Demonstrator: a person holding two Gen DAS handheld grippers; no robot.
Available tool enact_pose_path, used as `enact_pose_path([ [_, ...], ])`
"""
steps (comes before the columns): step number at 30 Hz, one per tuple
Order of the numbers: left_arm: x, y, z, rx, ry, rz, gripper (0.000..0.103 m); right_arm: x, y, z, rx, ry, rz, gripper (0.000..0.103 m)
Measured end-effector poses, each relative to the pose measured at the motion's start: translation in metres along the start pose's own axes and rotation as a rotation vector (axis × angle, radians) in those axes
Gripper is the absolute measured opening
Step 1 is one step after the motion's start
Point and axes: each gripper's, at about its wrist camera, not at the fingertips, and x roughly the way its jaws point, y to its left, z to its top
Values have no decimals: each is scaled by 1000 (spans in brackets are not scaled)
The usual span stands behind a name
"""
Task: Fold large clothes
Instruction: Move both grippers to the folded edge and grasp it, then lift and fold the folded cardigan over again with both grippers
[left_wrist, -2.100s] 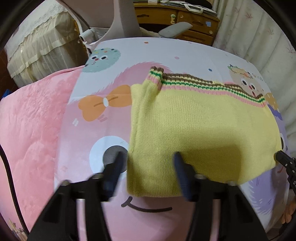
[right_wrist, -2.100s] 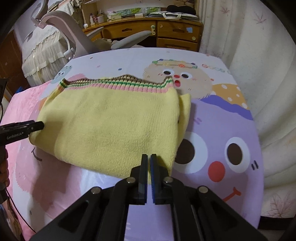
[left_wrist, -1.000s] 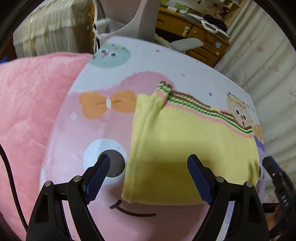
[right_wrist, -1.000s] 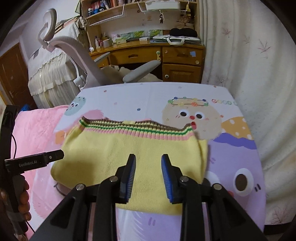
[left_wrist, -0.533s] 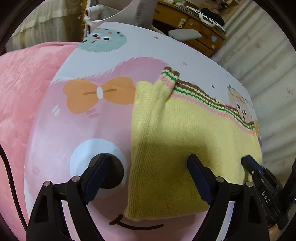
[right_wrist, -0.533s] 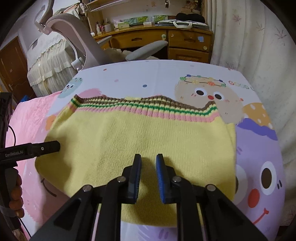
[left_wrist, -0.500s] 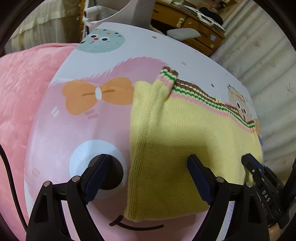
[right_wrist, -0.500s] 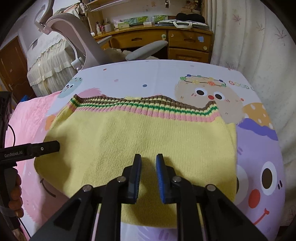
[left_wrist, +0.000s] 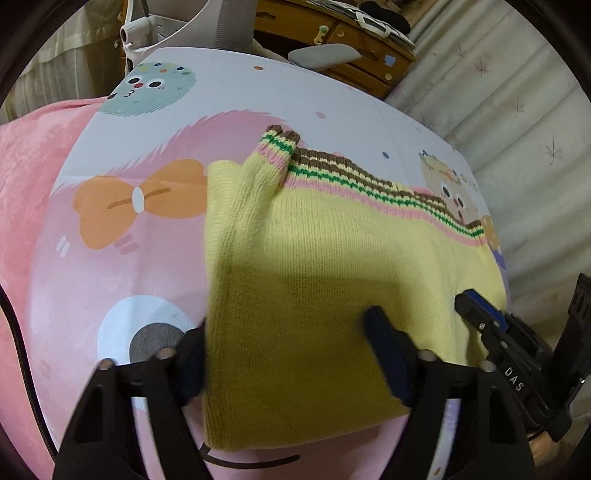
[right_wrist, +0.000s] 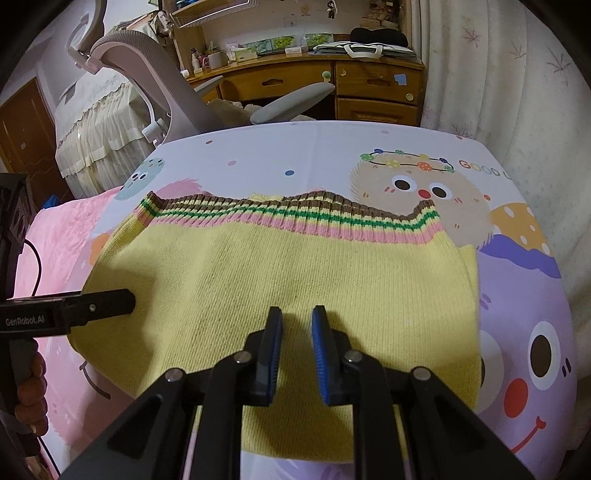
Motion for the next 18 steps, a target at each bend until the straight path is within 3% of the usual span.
enact_pose_path([
  [2,1,7,3,-44,17,-67,41,0,-1,0,6,-1,8,17],
  [3,2,11,4,-81,32,-112,37,0,-1,0,7,-2,10,17],
  [5,1,11,5,-105,33,-105,29,0,-2,0,7,-2,10,17],
  [11,-16,-22,5,-28,-12,71,23,0,0,1,-5,5,7,17],
  [13,-27,-45,4,51,-51,149,23,1,2,1,-25,10,-1,17],
  [18,-49,-94,2,222,-124,237,22,2,4,6,-59,38,-7,17],
])
